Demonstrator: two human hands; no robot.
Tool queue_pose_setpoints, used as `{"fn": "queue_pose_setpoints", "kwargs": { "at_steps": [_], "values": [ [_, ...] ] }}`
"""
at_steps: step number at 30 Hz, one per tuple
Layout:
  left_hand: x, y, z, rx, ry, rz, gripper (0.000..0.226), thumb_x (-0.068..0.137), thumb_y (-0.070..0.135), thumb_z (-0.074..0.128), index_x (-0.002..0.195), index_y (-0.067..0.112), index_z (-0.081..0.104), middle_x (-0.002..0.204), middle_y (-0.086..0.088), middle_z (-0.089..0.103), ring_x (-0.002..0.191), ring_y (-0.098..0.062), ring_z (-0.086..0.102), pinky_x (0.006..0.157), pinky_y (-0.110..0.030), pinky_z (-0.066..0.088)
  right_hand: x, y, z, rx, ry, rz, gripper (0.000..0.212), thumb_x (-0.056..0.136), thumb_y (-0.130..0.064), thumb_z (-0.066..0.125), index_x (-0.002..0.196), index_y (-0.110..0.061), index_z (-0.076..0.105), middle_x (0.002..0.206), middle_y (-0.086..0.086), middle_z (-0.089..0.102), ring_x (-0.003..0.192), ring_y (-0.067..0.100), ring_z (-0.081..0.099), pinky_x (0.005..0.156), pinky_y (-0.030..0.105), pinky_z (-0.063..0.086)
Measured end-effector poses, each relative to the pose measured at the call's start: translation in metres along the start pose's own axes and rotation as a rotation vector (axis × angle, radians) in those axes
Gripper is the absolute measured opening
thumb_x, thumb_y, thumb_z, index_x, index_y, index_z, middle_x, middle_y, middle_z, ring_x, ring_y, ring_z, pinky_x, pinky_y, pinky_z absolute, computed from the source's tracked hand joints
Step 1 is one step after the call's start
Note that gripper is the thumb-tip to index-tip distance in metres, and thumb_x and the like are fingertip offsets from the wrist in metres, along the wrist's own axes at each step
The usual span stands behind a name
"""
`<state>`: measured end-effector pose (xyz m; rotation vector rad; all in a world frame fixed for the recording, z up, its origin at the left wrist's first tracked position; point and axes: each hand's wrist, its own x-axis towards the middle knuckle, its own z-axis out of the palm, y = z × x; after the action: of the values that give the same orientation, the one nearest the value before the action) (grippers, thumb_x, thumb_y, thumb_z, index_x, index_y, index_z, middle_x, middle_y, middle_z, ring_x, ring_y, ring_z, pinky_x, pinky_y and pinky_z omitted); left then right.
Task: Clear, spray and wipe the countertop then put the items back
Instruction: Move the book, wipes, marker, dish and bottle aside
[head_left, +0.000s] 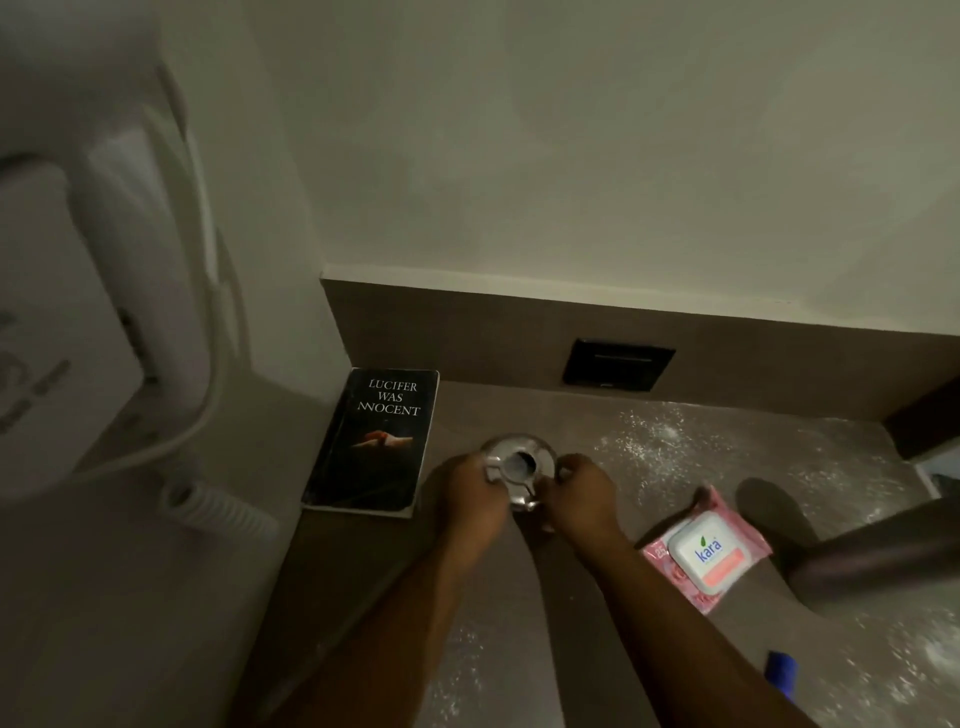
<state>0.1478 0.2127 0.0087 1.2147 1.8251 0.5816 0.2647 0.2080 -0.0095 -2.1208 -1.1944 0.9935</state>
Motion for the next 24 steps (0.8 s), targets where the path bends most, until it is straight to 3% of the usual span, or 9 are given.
{"fn": "queue_pose_setpoints", "kwargs": {
  "at_steps": [4, 7, 12, 14, 16, 18, 20, 22, 24],
  "values": [
    [0.044, 0.007, -0.017, -0.138, 0.04, -0.05, 0.038, 0.094, 0.0, 0.045, 0.13, 0.008, 0.056, 0.122, -0.02, 0.063, 0.11, -0.038, 0.061, 0.097, -0.048, 0.051, 0.035, -0.038, 0.024, 0.151, -0.033, 0.032, 0.008, 0.084, -0.006, 0.063, 0.08, -0.013, 0.061, 0.086, 0.015, 0.07, 0.08, 0.033, 0.071, 0.074, 0.051, 0.06],
    [0.072, 0.007, -0.023, -0.073, 0.083, -0.063, 0.035, 0.094, 0.002, 0.047, 0.127, 0.008, 0.057, 0.119, -0.021, 0.063, 0.108, -0.037, 0.062, 0.092, -0.051, 0.054, 0.057, -0.052, 0.042, 0.21, -0.036, 0.015, 0.01, 0.082, -0.004, 0.063, 0.092, -0.006, 0.065, 0.094, 0.018, 0.072, 0.084, 0.034, 0.07, 0.078, 0.051, 0.059],
    [0.082, 0.002, -0.027, -0.017, 0.111, -0.044, 0.033, 0.093, 0.002, 0.048, 0.123, 0.006, 0.06, 0.12, -0.021, 0.063, 0.109, -0.037, 0.062, 0.091, -0.044, 0.054, 0.059, -0.051, 0.046, 0.222, -0.031, -0.016, 0.017, 0.084, -0.004, 0.062, 0.1, -0.004, 0.068, 0.097, 0.018, 0.073, 0.089, 0.034, 0.071, 0.081, 0.048, 0.059],
    [0.068, 0.001, -0.026, 0.13, 0.214, -0.002, 0.025, 0.092, 0.008, 0.052, 0.112, 0.008, 0.066, 0.114, -0.018, 0.066, 0.105, -0.034, 0.063, 0.082, -0.032, 0.048, 0.048, -0.046, 0.033, 0.258, -0.008, 0.004, 0.028, 0.088, -0.008, 0.063, 0.115, -0.002, 0.064, 0.112, 0.017, 0.07, 0.099, 0.032, 0.068, 0.089, 0.046, 0.056],
    [0.045, -0.002, -0.023, 0.161, 0.24, 0.047, 0.02, 0.091, 0.011, 0.054, 0.105, 0.009, 0.069, 0.11, -0.016, 0.069, 0.101, -0.031, 0.064, 0.076, -0.031, 0.044, 0.03, -0.035, 0.008, 0.238, 0.084, 0.015, 0.04, 0.091, -0.016, 0.063, 0.129, -0.005, 0.058, 0.123, 0.012, 0.066, 0.111, 0.028, 0.063, 0.099, 0.042, 0.051],
    [0.017, -0.003, -0.011, 0.113, 0.121, 0.112, 0.021, 0.09, 0.012, 0.057, 0.107, 0.01, 0.068, 0.109, -0.013, 0.07, 0.102, -0.028, 0.064, 0.083, -0.033, 0.047, 0.008, -0.014, -0.024, 0.199, 0.229, 0.0, 0.041, 0.091, -0.021, 0.063, 0.13, -0.011, 0.058, 0.123, 0.011, 0.065, 0.11, 0.024, 0.063, 0.097, 0.043, 0.052],
    [-0.012, 0.005, 0.009, 0.155, -0.025, 0.181, 0.024, 0.09, 0.018, 0.06, 0.113, 0.014, 0.068, 0.114, -0.008, 0.071, 0.106, -0.024, 0.064, 0.089, -0.026, 0.046, -0.015, 0.013, -0.057, 0.114, 0.368, -0.019, 0.041, 0.092, -0.023, 0.061, 0.131, -0.014, 0.057, 0.126, 0.01, 0.061, 0.104, 0.021, 0.062, 0.09, 0.038, 0.054],
    [-0.035, 0.018, 0.032, 0.154, -0.146, 0.247, 0.025, 0.09, 0.02, 0.061, 0.113, 0.014, 0.069, 0.115, -0.005, 0.071, 0.108, -0.02, 0.064, 0.08, -0.012, 0.038, -0.035, 0.042, -0.086, -0.003, 0.445, 0.01, 0.043, 0.092, -0.025, 0.062, 0.132, -0.013, 0.054, 0.131, 0.011, 0.054, 0.104, 0.021, 0.061, 0.088, 0.036, 0.053],
    [-0.053, 0.032, 0.055, 0.142, -0.263, 0.275, 0.025, 0.091, 0.022, 0.06, 0.113, 0.013, 0.069, 0.116, -0.005, 0.071, 0.108, -0.019, 0.064, 0.075, -0.014, 0.037, -0.05, 0.068, -0.11, -0.155, 0.443, 0.084, 0.041, 0.092, -0.028, 0.061, 0.127, -0.008, 0.056, 0.128, 0.016, 0.055, 0.104, 0.025, 0.06, 0.088, 0.038, 0.053]
  ]
}}
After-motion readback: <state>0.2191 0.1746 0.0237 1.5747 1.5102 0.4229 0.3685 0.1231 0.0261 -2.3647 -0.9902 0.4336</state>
